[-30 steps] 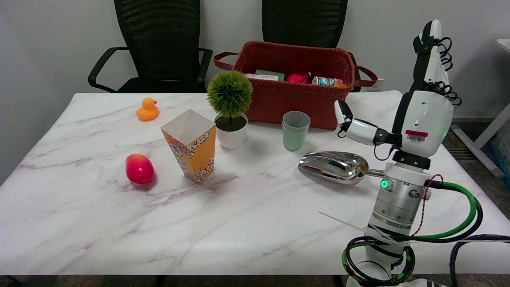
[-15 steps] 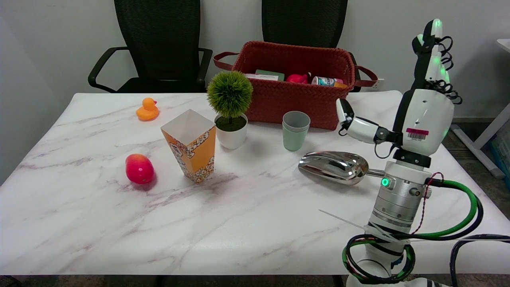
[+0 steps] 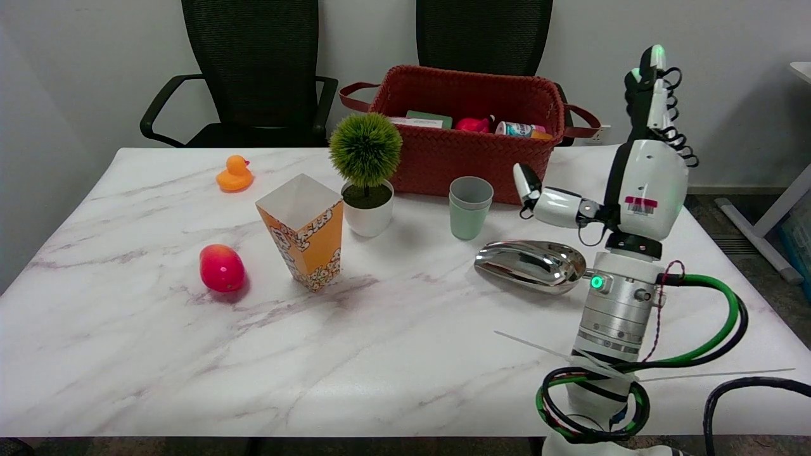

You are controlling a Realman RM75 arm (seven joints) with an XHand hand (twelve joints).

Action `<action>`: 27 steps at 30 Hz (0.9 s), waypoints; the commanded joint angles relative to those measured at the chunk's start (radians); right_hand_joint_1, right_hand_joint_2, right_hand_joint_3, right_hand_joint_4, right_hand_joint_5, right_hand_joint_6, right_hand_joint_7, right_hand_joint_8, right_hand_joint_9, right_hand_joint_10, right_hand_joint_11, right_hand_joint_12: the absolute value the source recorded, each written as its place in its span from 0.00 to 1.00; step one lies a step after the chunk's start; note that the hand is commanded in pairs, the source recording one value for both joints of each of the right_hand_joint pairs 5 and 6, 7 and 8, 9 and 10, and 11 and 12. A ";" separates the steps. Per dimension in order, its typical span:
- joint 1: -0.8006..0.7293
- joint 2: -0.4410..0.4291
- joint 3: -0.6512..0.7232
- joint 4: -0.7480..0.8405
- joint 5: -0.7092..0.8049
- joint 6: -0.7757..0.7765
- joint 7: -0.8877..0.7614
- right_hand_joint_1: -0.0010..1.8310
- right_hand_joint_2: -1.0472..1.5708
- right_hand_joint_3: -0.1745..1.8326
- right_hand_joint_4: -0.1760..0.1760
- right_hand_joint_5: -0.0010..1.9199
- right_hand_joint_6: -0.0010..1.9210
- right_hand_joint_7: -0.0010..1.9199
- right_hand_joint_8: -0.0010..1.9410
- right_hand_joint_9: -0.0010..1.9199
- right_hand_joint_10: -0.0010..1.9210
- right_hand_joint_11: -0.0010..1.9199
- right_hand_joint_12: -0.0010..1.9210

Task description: Pick up the green cup.

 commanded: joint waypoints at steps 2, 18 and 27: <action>0.023 -0.106 0.018 0.084 0.168 -0.186 0.000 0.59 0.46 0.51 0.50 0.04 0.04 0.17 0.17 0.21 0.21 0.24 0.24; 0.099 -0.114 0.008 0.064 0.345 -0.261 0.151 0.57 0.48 0.45 0.50 0.01 0.01 0.19 0.19 0.23 0.23 0.23 0.23; 0.088 -0.117 -0.008 0.079 0.418 -0.290 0.247 0.56 0.48 0.45 0.50 0.00 0.00 0.20 0.20 0.26 0.26 0.23 0.23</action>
